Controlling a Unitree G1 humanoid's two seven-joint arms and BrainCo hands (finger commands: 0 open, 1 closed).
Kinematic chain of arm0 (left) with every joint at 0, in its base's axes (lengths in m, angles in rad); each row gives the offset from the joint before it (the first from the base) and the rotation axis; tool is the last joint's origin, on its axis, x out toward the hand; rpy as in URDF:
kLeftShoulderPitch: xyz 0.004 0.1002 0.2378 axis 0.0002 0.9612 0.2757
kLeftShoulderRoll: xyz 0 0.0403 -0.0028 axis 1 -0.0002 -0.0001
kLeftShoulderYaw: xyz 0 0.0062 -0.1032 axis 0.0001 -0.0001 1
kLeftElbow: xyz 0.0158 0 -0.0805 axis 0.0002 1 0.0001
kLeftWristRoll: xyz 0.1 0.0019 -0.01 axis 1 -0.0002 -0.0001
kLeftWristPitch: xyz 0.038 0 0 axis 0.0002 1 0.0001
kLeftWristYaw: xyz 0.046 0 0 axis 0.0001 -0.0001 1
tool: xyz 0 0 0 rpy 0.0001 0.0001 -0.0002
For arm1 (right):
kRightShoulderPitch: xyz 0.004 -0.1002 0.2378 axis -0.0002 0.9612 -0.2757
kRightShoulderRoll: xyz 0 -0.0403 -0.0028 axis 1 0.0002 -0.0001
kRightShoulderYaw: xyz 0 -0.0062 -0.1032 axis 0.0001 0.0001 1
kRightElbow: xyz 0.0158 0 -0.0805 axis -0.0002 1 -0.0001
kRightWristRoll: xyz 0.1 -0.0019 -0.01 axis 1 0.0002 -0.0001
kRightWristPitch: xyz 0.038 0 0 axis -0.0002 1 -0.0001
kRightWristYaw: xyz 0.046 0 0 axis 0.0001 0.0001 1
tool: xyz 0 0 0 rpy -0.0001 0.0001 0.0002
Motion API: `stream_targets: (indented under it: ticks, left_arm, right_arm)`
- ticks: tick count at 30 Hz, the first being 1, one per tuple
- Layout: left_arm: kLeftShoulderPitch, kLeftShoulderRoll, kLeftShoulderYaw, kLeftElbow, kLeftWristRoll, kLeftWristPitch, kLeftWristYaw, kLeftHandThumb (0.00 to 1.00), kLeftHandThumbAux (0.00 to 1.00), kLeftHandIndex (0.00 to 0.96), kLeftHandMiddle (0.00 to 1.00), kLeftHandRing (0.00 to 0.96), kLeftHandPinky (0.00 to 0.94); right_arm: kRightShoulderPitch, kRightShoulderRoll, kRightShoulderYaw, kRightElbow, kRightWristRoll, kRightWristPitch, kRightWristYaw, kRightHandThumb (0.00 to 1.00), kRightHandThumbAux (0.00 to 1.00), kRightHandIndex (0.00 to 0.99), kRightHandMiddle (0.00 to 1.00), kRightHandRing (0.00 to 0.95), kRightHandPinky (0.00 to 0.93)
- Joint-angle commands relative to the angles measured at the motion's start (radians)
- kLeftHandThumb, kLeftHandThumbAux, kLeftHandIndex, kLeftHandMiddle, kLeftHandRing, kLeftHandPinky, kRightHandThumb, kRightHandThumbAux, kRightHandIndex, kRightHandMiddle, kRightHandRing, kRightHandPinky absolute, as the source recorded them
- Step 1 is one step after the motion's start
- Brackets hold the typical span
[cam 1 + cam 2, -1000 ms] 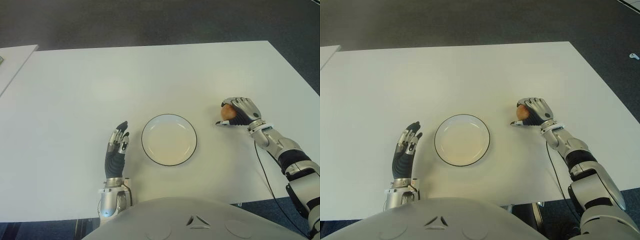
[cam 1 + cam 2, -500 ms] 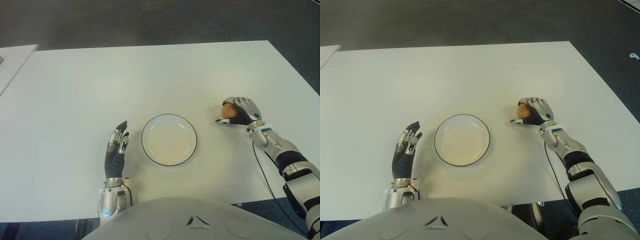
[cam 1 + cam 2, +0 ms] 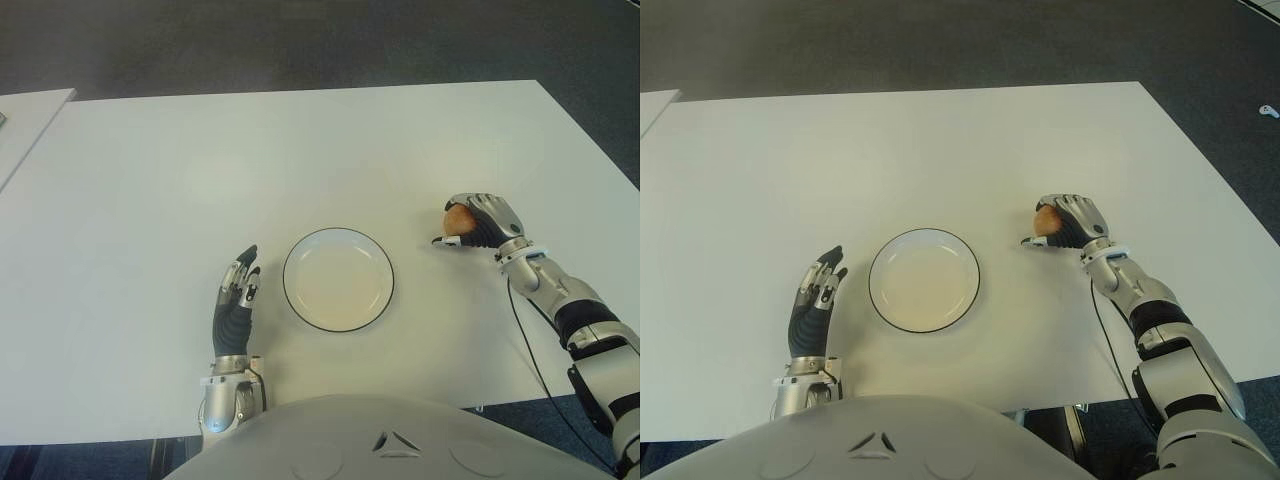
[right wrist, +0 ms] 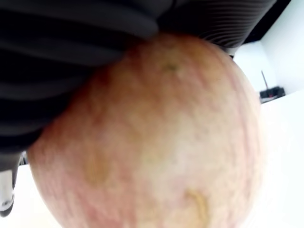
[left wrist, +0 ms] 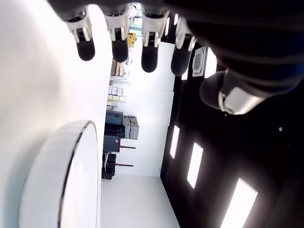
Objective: Put the apples into the plate.
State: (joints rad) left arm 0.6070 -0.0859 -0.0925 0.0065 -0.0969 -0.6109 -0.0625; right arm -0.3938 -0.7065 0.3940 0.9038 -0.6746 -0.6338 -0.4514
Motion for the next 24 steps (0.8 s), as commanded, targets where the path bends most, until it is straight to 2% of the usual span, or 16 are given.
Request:
stream_targets:
  ticks: [1, 5, 8, 13, 19, 24]
  left_arm:
    - [0.000, -0.015, 0.000, 0.010, 0.009, -0.003, 0.012, 0.198, 0.415, 0.181, 0.130, 0.084, 0.058]
    - [0.002, -0.012, 0.004, 0.018, 0.014, -0.013, 0.014, 0.197, 0.432, 0.165, 0.122, 0.078, 0.050]
    - [0.007, -0.009, 0.006, 0.015, 0.030, -0.013, 0.020, 0.194, 0.446, 0.154, 0.114, 0.069, 0.045]
    - [0.026, -0.015, -0.001, 0.005, 0.053, -0.019, 0.033, 0.194, 0.474, 0.149, 0.110, 0.063, 0.045]
    - [0.018, -0.016, -0.004, 0.015, 0.033, -0.027, 0.028, 0.203, 0.497, 0.148, 0.109, 0.061, 0.049]
    - [0.017, -0.018, -0.005, 0.024, 0.056, -0.042, 0.037, 0.202, 0.510, 0.138, 0.108, 0.066, 0.069]
  right_arm:
    - [0.021, -0.044, -0.069, -0.171, 0.079, -0.016, 0.103, 0.743, 0.708, 0.441, 0.861, 0.844, 0.834]
    - [0.075, -0.055, -0.141, -0.393, 0.132, 0.027, 0.186, 0.745, 0.708, 0.441, 0.864, 0.850, 0.836]
    - [0.108, -0.046, -0.173, -0.513, 0.140, 0.062, 0.219, 0.746, 0.708, 0.441, 0.869, 0.856, 0.841]
    - [0.137, -0.011, -0.182, -0.628, 0.121, 0.092, 0.256, 0.747, 0.707, 0.441, 0.874, 0.864, 0.846]
    - [0.150, 0.035, -0.176, -0.703, 0.095, 0.122, 0.299, 0.747, 0.707, 0.441, 0.876, 0.866, 0.845]
    - [0.159, 0.101, -0.153, -0.799, 0.066, 0.165, 0.346, 0.746, 0.707, 0.441, 0.873, 0.863, 0.842]
